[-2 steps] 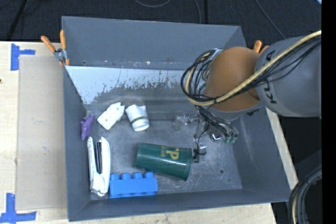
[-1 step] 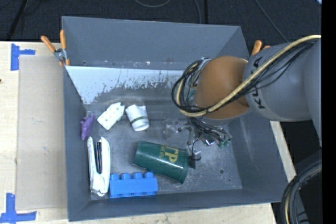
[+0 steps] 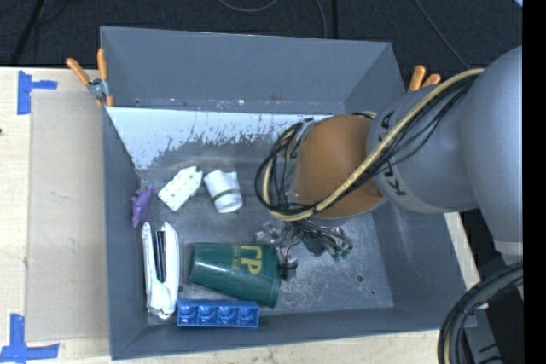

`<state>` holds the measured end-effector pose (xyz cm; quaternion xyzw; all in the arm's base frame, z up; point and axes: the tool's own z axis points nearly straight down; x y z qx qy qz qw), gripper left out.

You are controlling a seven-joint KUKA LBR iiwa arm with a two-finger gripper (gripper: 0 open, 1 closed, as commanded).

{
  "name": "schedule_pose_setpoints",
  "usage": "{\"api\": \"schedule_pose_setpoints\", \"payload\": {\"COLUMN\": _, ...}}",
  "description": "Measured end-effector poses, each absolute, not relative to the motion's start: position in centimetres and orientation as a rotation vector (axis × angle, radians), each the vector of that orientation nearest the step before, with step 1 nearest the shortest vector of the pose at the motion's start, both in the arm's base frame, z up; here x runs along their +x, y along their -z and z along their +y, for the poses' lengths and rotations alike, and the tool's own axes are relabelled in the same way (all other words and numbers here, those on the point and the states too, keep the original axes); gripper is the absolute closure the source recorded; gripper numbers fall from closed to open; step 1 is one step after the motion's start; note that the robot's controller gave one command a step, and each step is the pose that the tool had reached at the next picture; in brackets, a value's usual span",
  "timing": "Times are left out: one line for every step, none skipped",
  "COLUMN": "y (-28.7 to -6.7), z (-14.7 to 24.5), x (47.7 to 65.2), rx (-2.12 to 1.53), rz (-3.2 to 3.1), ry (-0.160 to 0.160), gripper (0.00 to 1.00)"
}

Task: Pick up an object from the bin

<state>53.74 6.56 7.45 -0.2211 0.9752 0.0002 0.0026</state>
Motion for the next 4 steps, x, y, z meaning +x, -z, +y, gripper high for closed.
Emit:
{"api": "schedule_pose_setpoints", "payload": {"y": -7.5, "z": 6.6, "x": 53.7, "rx": -0.694, "rz": 3.058, "ry": 0.0, "gripper": 1.0}}
{"api": "schedule_pose_setpoints", "payload": {"y": -7.8, "z": 6.6, "x": 53.7, "rx": -0.695, "rz": 3.059, "ry": -0.001, "gripper": 1.0}}
{"api": "schedule_pose_setpoints", "payload": {"y": -8.8, "z": 6.6, "x": 53.6, "rx": -0.696, "rz": 3.062, "ry": -0.003, "gripper": 1.0}}
{"api": "schedule_pose_setpoints", "payload": {"y": -9.4, "z": 6.7, "x": 53.6, "rx": -0.697, "rz": 3.062, "ry": -0.003, "gripper": 1.0}}
